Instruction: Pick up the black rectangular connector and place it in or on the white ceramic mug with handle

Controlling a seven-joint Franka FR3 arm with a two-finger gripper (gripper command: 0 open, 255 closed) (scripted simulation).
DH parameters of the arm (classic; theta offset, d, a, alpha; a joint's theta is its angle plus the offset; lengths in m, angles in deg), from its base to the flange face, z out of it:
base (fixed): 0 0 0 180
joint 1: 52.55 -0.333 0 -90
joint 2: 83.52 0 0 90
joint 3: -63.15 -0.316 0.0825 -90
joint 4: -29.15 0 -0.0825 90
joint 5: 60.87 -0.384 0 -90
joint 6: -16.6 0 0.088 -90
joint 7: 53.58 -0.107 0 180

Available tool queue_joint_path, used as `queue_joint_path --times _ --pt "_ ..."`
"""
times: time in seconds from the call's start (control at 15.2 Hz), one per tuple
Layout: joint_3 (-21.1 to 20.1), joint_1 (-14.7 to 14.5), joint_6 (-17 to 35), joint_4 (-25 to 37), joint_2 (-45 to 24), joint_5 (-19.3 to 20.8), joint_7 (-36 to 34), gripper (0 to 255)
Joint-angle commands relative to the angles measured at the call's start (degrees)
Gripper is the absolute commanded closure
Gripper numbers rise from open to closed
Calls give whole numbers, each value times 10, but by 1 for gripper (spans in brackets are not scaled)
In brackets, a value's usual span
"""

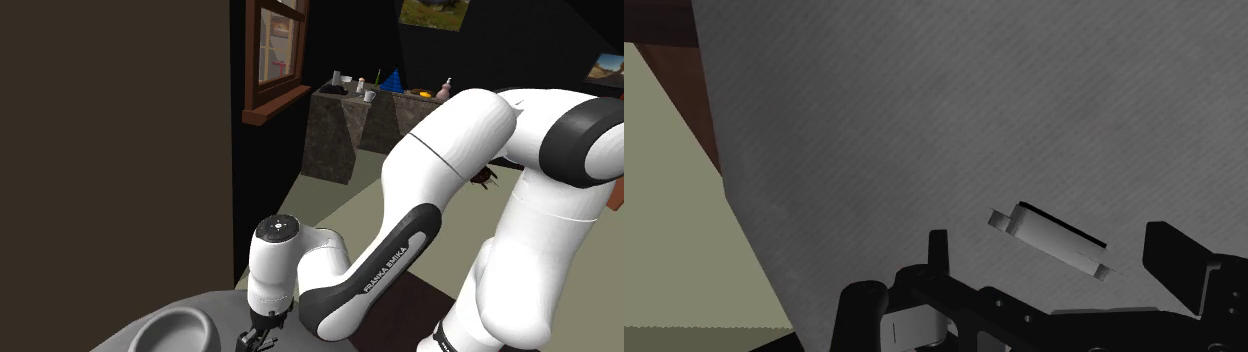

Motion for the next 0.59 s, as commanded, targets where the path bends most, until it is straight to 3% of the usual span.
queue_joint_path --times 0.0,0.26,0.33,0.53 --pt "1 0 1 0 -2 2 -1 0" --pt "1 0 1 0 -2 2 -1 0" --pt "1 0 1 0 -2 2 -1 255" --pt "1 0 1 0 -2 2 -1 255"
